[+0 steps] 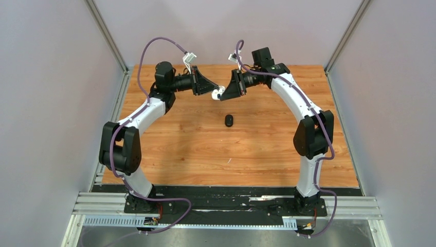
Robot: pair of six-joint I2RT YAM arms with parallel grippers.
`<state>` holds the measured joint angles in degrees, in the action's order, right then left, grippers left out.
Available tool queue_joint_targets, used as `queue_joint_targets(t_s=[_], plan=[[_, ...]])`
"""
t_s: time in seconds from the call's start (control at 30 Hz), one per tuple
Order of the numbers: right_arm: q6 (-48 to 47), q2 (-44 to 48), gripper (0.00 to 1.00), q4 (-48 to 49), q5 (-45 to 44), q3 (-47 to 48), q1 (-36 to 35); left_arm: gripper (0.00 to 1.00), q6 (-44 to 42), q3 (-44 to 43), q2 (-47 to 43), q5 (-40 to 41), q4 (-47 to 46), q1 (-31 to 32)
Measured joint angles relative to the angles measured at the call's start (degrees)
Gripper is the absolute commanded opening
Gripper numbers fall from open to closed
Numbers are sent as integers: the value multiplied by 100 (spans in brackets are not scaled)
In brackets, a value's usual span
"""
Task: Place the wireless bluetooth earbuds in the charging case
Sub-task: Close the charging case.
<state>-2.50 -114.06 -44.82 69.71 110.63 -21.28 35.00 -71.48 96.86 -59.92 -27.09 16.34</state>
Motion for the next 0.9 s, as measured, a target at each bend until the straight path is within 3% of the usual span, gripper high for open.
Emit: queue_joint_targets(t_s=[0.23,0.43,0.63,0.9], plan=[[509,-118,0,260,442,-157,26,53,-52,-48,83,-118,212,-55],[555,-131,0,404,579,-396,70,61,24,-459,479,-291,675,-55],[557,-313,0,485,570,-540,136,74,678,-654,960,-603,485,-24],[612,-531,0,507,492,-570,227,73,1899,-949,1523,-1307,-413,-22]])
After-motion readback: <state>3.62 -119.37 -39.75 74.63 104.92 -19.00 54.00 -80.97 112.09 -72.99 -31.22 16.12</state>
